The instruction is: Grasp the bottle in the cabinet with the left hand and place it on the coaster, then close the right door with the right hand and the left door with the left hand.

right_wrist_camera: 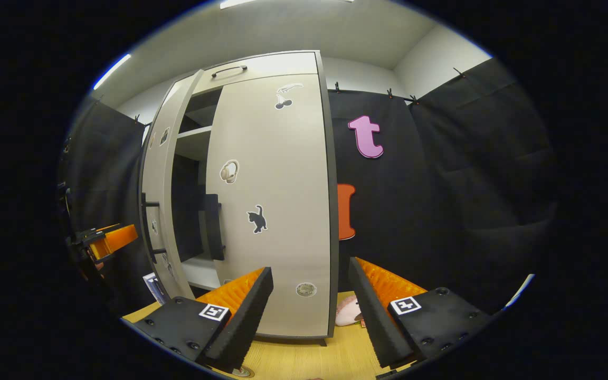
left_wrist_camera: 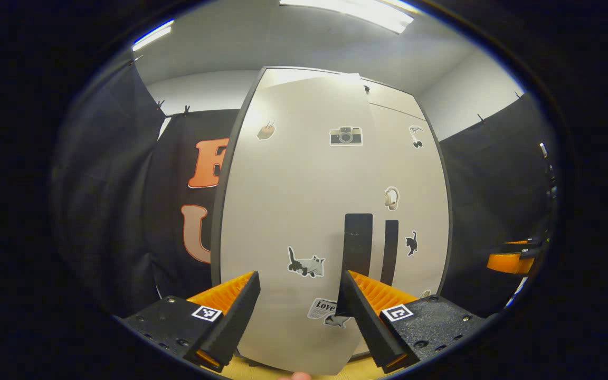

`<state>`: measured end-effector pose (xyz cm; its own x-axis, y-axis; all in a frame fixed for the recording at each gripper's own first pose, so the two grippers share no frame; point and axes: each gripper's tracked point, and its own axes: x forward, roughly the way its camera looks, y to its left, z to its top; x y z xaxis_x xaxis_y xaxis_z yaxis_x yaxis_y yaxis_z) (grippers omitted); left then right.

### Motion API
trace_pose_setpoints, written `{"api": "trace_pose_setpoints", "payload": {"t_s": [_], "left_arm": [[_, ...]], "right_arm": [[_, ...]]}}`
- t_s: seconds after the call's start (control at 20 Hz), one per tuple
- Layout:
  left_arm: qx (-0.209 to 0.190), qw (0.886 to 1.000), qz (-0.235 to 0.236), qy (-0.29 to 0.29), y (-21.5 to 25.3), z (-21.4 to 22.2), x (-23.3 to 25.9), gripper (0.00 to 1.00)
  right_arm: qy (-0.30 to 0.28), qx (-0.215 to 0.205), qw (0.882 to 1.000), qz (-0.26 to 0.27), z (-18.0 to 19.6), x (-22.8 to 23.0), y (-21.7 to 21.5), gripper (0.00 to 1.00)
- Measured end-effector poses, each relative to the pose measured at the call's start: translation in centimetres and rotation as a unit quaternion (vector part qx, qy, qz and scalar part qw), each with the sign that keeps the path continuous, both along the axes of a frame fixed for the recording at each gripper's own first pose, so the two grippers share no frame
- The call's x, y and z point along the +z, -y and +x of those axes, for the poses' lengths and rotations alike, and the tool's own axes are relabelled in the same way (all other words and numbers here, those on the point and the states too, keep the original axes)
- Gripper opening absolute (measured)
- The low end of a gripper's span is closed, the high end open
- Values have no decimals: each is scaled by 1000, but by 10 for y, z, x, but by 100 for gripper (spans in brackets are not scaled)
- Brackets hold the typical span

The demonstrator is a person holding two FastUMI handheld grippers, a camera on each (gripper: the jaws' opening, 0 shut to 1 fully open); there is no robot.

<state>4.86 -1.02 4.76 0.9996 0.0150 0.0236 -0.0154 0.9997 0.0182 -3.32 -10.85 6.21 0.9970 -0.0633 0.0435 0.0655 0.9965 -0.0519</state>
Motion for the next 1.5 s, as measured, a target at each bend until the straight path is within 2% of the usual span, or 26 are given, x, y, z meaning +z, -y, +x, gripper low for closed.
{"api": "trace_pose_setpoints", "payload": {"t_s": [0.15,0.2,0.25,0.45,0.5,0.55,0.9,1.05,1.2,1.5], "left_arm": [[-10,1000,9,-6,13,13,-7,95],[-11,1000,13,-5,14,17,-9,92],[-11,1000,12,-4,16,19,-9,96],[-17,1000,-9,-15,20,45,-20,92],[-20,1000,-12,-16,22,50,-20,94],[-22,1000,-13,-17,24,55,-21,94],[-24,1000,-8,-17,28,88,-28,95],[-44,999,-18,-9,38,91,-25,95],[-33,999,-12,-7,35,90,-22,95],[-27,1000,-15,1,29,57,-1,95]], "right_arm": [[0,-7,1000,1,0,0,4,96],[-1,-7,1000,2,-1,0,4,95],[-3,-7,1000,3,-1,-1,4,95],[-3,-6,1000,7,-1,-1,4,95],[-3,-6,1000,8,-1,0,4,100],[-2,-8,1000,9,0,0,5,96],[-2,-18,1000,9,3,2,10,95],[-7,-14,1000,12,3,0,6,95],[-8,-14,1000,7,0,1,4,95],[-6,-4,1000,9,-7,3,-4,95]]}}
